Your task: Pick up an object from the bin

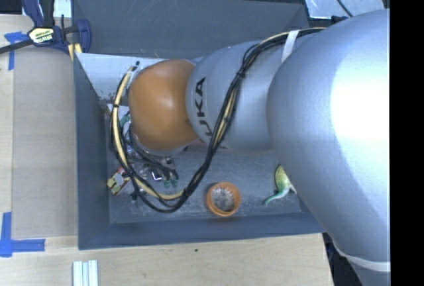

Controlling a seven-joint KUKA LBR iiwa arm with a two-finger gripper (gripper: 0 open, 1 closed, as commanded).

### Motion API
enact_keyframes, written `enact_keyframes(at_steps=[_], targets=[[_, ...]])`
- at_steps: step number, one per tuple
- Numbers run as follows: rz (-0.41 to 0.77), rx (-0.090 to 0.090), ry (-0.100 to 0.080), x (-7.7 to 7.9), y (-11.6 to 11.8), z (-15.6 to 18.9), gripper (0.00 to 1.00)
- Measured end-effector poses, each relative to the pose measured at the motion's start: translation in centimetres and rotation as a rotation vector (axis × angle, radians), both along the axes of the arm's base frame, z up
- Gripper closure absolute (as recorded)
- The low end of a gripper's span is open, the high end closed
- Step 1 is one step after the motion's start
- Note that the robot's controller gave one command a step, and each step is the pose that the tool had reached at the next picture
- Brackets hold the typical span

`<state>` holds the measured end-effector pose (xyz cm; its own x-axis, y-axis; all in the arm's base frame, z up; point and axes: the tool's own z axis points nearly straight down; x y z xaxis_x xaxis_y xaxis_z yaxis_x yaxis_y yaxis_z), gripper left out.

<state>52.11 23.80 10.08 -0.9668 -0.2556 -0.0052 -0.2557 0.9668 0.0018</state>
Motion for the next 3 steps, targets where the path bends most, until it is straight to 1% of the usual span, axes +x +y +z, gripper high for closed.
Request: enact_keyframes(at_steps=[1,2,3], targets=[[0.016,-0.002,-0.002,0.8,-0.6,-3.2,0.0],[0.089,0.002,-0.005,0.1,-2.2,-3.0,1.0],[0.088,0.002,-0.005,0.1,-2.2,-3.0,1.0]])
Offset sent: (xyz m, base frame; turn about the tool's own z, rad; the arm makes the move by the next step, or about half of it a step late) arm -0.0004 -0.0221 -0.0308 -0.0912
